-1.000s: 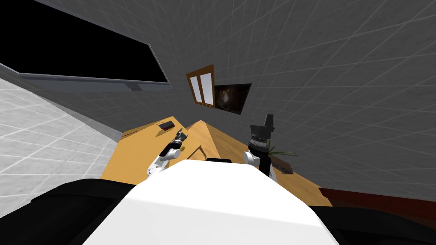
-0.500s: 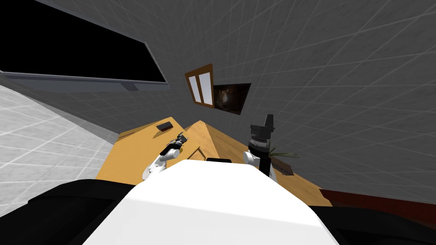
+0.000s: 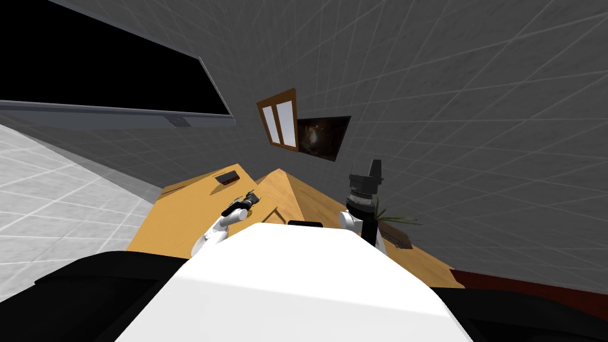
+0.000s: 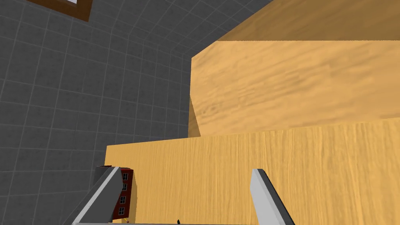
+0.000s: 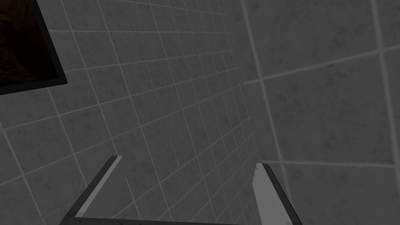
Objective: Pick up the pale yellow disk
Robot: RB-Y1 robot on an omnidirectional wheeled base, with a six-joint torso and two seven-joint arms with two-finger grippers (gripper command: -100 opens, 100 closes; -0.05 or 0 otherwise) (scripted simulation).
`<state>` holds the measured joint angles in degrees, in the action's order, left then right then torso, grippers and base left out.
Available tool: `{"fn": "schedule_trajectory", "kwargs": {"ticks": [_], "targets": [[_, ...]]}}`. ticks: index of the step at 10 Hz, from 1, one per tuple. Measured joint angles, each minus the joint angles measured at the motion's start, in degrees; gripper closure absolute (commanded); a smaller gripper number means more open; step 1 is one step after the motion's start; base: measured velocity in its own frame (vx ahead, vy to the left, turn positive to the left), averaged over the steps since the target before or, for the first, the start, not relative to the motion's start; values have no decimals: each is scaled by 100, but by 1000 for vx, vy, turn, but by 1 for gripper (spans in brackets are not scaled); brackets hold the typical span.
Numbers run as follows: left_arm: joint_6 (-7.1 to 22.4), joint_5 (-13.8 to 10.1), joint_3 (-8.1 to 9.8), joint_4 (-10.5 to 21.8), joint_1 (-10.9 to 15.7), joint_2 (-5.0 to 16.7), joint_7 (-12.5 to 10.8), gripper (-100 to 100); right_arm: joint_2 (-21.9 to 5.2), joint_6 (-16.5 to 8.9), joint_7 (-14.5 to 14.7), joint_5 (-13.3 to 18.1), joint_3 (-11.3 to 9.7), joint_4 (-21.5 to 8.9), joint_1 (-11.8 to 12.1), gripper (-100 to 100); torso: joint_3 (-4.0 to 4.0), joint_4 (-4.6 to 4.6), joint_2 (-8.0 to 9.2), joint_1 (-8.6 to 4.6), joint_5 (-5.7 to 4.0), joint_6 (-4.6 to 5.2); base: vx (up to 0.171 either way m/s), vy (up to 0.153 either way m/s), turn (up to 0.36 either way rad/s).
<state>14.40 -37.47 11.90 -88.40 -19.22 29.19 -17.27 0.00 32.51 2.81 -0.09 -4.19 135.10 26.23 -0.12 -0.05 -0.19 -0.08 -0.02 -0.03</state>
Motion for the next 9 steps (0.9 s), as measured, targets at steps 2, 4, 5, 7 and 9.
{"fn": "schedule_trajectory", "kwargs": {"ticks": [2, 4, 5, 7, 9], "targets": [[259, -195, -48, 388, 119, 95, -28, -100, 0, 0, 0, 0, 0, 0, 0, 0, -3, -1, -5, 2, 0, 0, 78, -11, 20], [577, -455, -63, 695, 175, 286, -75, -100, 0, 0, 0, 0, 0, 0, 0, 0, -1, -1, -2, 6, 1, 0, 77, -7, 27], [724, -608, -88, 871, 210, 388, -92, -100, 0, 0, 0, 0, 0, 0, 0, 0, -4, -1, -8, 7, 1, 0, 70, -8, 22], [1028, -807, -120, 1146, 269, 513, -116, -100, 0, 0, 0, 0, 0, 0, 0, 0, -3, -1, -5, 7, 1, 0, 73, -4, 36], [1361, -865, -133, 1433, 382, 576, -186, -100, 0, 0, 0, 0, 0, 0, 0, 0, -3, -1, -5, 4, 0, 0, 75, -8, 39]]}}
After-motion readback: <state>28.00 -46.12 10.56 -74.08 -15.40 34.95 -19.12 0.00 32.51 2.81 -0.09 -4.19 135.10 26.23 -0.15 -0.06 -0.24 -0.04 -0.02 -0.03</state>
